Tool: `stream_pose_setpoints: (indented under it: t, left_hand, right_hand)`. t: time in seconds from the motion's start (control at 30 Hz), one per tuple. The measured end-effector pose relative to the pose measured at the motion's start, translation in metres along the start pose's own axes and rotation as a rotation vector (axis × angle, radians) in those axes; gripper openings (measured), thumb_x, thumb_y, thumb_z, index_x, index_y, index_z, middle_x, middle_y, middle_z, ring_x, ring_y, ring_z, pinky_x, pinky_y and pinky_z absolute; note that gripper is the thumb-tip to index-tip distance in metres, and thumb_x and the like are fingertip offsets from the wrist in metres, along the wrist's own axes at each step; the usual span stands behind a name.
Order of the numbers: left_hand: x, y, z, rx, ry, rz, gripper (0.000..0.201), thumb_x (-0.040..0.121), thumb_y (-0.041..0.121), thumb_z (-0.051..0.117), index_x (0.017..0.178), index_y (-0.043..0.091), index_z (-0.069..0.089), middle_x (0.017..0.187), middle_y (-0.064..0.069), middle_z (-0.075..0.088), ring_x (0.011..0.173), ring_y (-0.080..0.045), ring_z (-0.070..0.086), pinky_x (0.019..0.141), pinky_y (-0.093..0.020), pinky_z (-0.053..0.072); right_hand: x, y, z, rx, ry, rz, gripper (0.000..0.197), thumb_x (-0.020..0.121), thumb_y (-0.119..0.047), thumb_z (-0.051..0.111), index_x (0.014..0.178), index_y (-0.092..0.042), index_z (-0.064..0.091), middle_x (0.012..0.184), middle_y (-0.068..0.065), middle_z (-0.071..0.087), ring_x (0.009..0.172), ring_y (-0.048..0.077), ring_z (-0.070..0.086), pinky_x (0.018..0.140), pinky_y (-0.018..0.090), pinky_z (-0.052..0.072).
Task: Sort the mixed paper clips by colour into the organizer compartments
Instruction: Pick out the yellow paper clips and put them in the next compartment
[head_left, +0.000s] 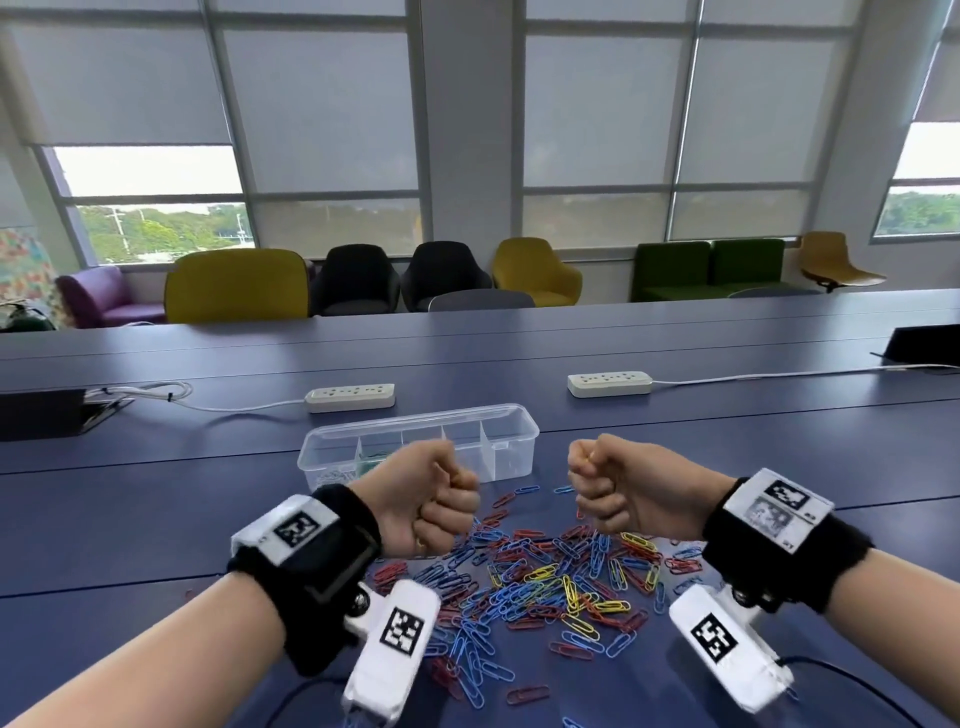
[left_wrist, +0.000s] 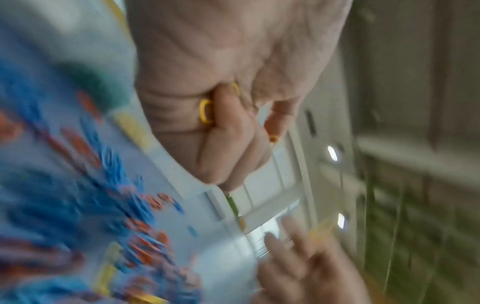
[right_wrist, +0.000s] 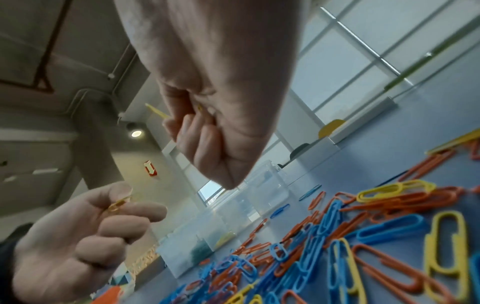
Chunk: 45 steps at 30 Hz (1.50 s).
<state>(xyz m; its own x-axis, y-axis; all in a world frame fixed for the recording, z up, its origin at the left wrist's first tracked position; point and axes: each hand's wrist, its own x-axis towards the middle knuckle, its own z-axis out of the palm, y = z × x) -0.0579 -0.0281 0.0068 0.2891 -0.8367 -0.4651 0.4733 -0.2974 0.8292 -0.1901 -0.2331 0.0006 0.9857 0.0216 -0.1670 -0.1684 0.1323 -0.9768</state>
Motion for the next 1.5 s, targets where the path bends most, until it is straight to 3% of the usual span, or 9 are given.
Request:
stream_pose_setpoints:
  t: [0.13, 0.37, 0.47, 0.57, 0.67, 0.87, 1.03, 1.17, 1.5]
  left_hand:
    - [-0.01, -0.001, -0.006, -0.346, -0.217, 0.095, 0.01, 0.06, 0.009, 0.047, 0.059, 0.012, 0.037, 0.057, 0.003, 0.018, 0.043, -0.01, 0.013, 0.036, -0.017, 0.011]
    - [0.0, -0.017, 0.0, -0.431, -0.066, 0.161, 0.027, 0.081, 0.023, 0.034, 0.055, 0.015, 0.035, 0.047, 0.002, 0.026, 0.041, -0.009, 0.008, 0.035, -0.016, 0.006]
    - [0.004, -0.017, 0.003, -0.395, -0.014, 0.143, 0.035, 0.093, 0.024, 0.038, 0.059, 0.016, 0.038, 0.044, 0.004, 0.028, 0.03, -0.006, 0.016, 0.031, -0.015, 0.006]
    - [0.01, -0.019, 0.004, -0.096, 0.102, 0.111, 0.027, 0.101, 0.021, 0.033, 0.08, 0.013, 0.048, 0.048, 0.008, 0.031, 0.032, -0.002, 0.023, 0.03, -0.012, 0.011]
    - [0.015, -0.02, 0.006, 0.437, 0.218, 0.056, 0.03, 0.102, 0.019, 0.033, 0.087, 0.011, 0.057, 0.046, 0.01, 0.031, 0.035, -0.002, 0.021, 0.033, -0.012, 0.015]
    - [0.02, -0.017, 0.007, 1.448, 0.209, 0.113, 0.015, 0.085, 0.024, 0.066, 0.097, 0.018, 0.073, 0.063, 0.013, 0.056, 0.047, 0.008, 0.045, 0.055, -0.012, 0.032]
    - [0.025, -0.022, 0.007, 1.56, 0.208, 0.215, 0.014, 0.083, 0.02, 0.067, 0.095, 0.016, 0.072, 0.049, 0.01, 0.038, 0.038, 0.004, 0.04, 0.046, -0.014, 0.027]
    - [0.027, -0.023, 0.009, 1.578, 0.197, 0.281, 0.018, 0.08, 0.025, 0.071, 0.096, 0.016, 0.07, 0.05, 0.01, 0.038, 0.043, 0.007, 0.043, 0.046, -0.01, 0.028]
    - [0.026, -0.022, 0.015, 1.719, 0.157, 0.261, 0.012, 0.083, 0.028, 0.065, 0.092, 0.022, 0.07, 0.054, 0.013, 0.042, 0.055, -0.003, 0.045, 0.057, -0.019, 0.033]
  right_hand:
    - [0.0, -0.002, -0.004, 0.178, -0.062, -0.011, 0.021, 0.083, -0.012, 0.027, 0.064, -0.015, 0.036, 0.061, -0.001, 0.022, 0.05, 0.01, 0.014, 0.045, 0.021, 0.016]
    - [0.009, 0.003, 0.003, 0.037, 0.156, 0.023, 0.04, 0.099, -0.033, 0.036, 0.062, -0.018, 0.028, 0.057, -0.003, 0.019, 0.045, 0.008, 0.013, 0.043, 0.018, 0.012]
    - [0.013, 0.006, 0.008, -0.089, 0.216, 0.012, 0.03, 0.1, -0.025, 0.038, 0.073, -0.013, 0.036, 0.052, -0.004, 0.04, 0.04, 0.004, 0.021, 0.039, 0.013, 0.018]
    - [0.017, 0.007, 0.007, -0.16, 0.235, -0.004, 0.024, 0.099, -0.013, 0.041, 0.075, -0.012, 0.036, 0.056, -0.002, 0.058, 0.036, 0.003, 0.023, 0.037, 0.012, 0.02]
    - [0.022, 0.006, 0.012, -0.292, 0.193, 0.019, 0.033, 0.099, -0.012, 0.04, 0.069, -0.018, 0.029, 0.053, -0.004, 0.041, 0.039, 0.004, 0.021, 0.036, 0.013, 0.015]
    - [0.028, 0.013, 0.025, -1.024, 0.067, 0.157, 0.016, 0.102, -0.028, 0.03, 0.091, -0.017, 0.034, 0.072, -0.004, 0.041, 0.054, 0.007, 0.035, 0.043, 0.013, 0.031]
    - [0.031, 0.017, 0.021, -1.251, 0.003, 0.144, 0.025, 0.102, -0.019, 0.029, 0.088, -0.022, 0.049, 0.081, -0.012, 0.045, 0.071, 0.0, 0.041, 0.065, 0.012, 0.032]
    - [0.031, 0.018, 0.022, -1.381, -0.072, 0.18, 0.029, 0.101, -0.024, 0.034, 0.111, -0.01, 0.058, 0.116, 0.007, 0.058, 0.107, 0.021, 0.052, 0.092, 0.029, 0.037]
    - [0.034, 0.022, 0.03, -1.521, -0.095, 0.152, 0.032, 0.09, -0.034, 0.059, 0.111, -0.01, 0.06, 0.113, 0.01, 0.063, 0.091, 0.018, 0.053, 0.076, 0.025, 0.038]
